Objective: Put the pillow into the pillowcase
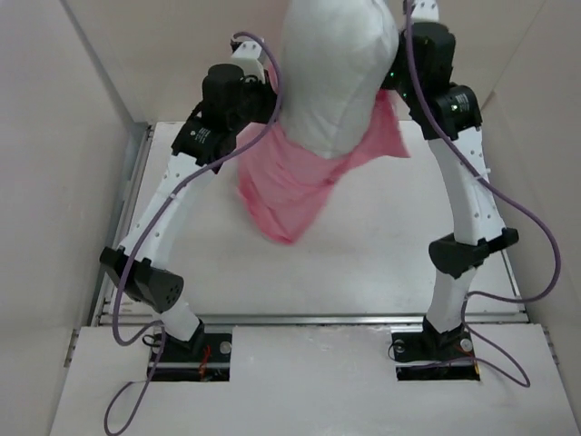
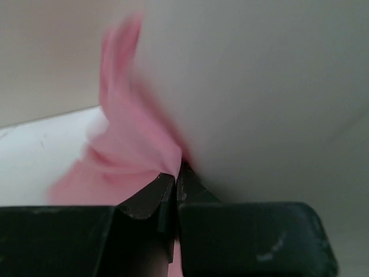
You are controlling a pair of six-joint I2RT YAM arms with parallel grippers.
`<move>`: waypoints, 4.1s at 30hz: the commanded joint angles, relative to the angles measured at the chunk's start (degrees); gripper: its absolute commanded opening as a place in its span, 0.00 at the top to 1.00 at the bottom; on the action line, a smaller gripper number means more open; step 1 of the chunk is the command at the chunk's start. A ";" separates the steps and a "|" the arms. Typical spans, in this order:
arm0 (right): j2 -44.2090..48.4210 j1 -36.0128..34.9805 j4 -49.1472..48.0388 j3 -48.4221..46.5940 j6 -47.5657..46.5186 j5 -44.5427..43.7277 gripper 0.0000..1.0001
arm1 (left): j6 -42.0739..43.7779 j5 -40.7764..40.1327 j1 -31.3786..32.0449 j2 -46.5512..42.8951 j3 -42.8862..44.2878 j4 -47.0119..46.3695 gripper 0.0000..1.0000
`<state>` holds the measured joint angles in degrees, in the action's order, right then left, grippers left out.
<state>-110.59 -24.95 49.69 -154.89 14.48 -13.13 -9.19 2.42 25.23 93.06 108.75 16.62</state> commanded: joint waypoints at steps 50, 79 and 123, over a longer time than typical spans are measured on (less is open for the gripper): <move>30.34 -6.69 -48.81 32.34 -7.27 -21.90 1.00 | 1.63 22.49 -10.03 -0.38 29.20 4.58 1.00; 37.90 -7.48 -37.79 43.61 -17.91 43.18 1.00 | 1.21 -2.92 -6.03 4.21 35.12 -5.29 1.00; 11.30 -10.81 -26.15 6.85 -17.12 16.36 1.00 | -6.65 6.04 -25.31 -5.77 22.30 -18.64 1.00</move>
<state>-92.36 -34.46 26.52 -140.68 -3.05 -4.36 -17.04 16.67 3.20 94.67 129.73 5.37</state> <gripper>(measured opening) 0.018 0.006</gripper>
